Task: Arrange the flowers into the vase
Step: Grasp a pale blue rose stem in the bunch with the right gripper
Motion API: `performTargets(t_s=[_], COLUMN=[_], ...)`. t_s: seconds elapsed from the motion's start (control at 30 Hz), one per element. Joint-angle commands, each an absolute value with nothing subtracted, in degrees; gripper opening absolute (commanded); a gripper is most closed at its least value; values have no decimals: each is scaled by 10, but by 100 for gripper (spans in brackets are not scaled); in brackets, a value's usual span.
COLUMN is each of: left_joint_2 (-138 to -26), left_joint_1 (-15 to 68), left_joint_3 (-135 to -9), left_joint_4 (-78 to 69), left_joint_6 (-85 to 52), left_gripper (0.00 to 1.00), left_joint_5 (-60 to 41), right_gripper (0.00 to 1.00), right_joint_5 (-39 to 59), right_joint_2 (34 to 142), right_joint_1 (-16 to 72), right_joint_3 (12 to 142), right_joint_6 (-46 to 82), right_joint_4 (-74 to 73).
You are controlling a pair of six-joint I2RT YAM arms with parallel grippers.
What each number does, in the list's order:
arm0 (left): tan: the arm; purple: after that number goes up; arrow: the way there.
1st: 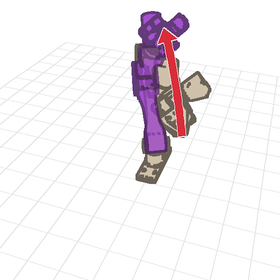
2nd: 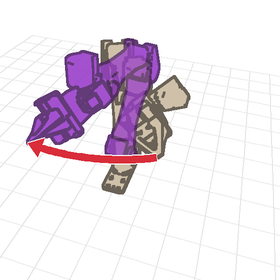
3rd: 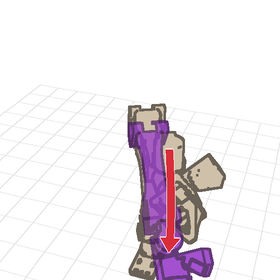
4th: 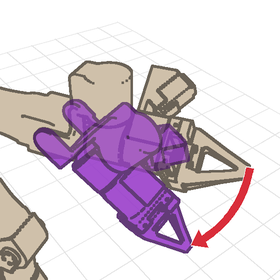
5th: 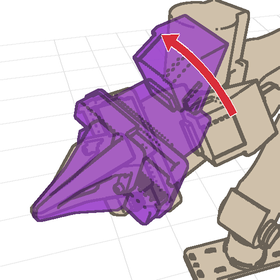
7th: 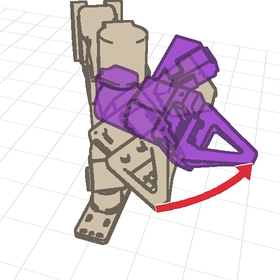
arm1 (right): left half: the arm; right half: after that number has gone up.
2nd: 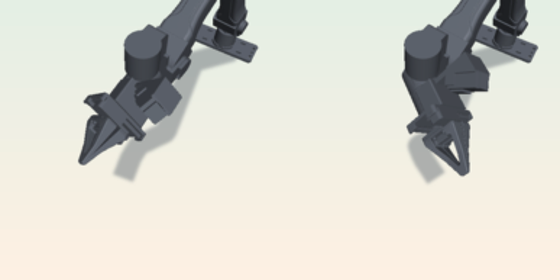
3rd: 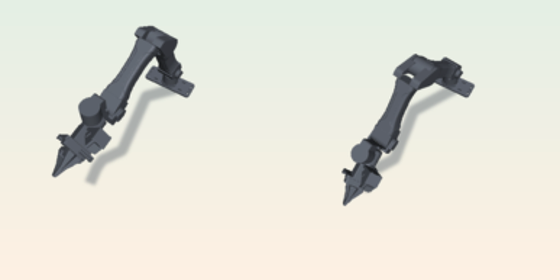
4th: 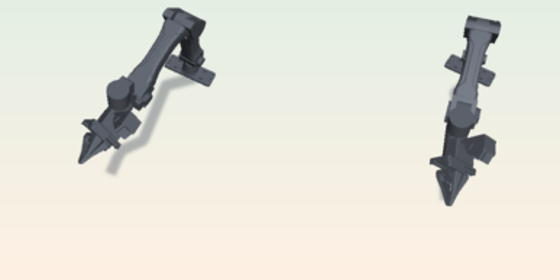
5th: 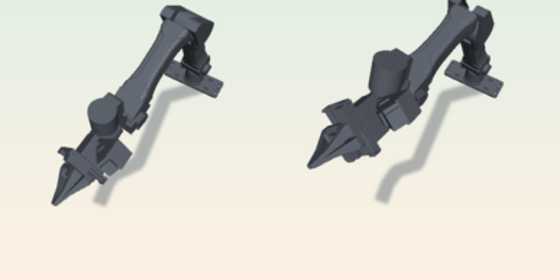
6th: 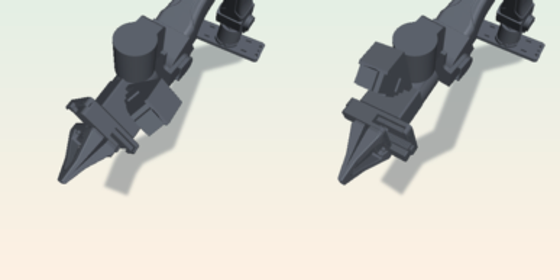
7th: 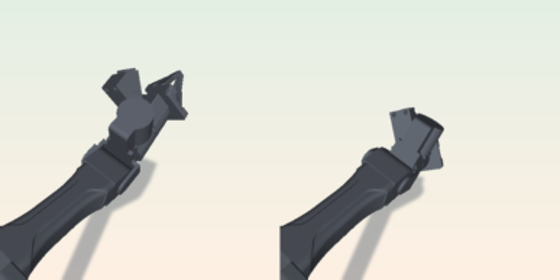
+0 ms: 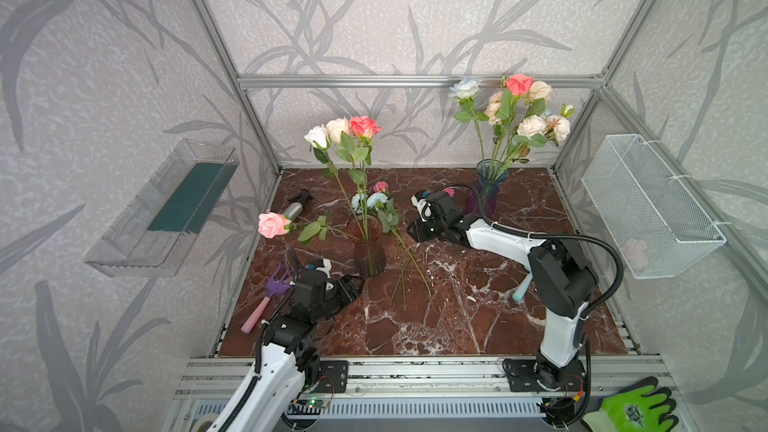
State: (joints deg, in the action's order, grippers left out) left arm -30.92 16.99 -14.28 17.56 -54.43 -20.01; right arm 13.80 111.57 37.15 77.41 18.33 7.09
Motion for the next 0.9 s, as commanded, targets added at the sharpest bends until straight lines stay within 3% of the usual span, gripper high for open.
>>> performTargets(t_s=[0.0,0.4,0.63,0.87], left_joint_2=[-316,-322,-322,-322], left_joint_1=[186,204,205,205], left_joint_3=[-150,-138,-142,-153], left_joint_4=[154,130,138,146], left_joint_6=[-539,-550,-549,-540], left_gripper=[67,68,68,69], left_joint_5=[-209,-206,-202,-193], right_gripper=[34,33,15,8], right_joint_5=[182,185,189,188], right_joint_2=[1148,1219,1205,1128], right_joint_1=[374,394,394,394], right_joint_3=[809,853,836,778], right_joint_6=[136,117,122,140], right_joint_4=[159,184,167,120])
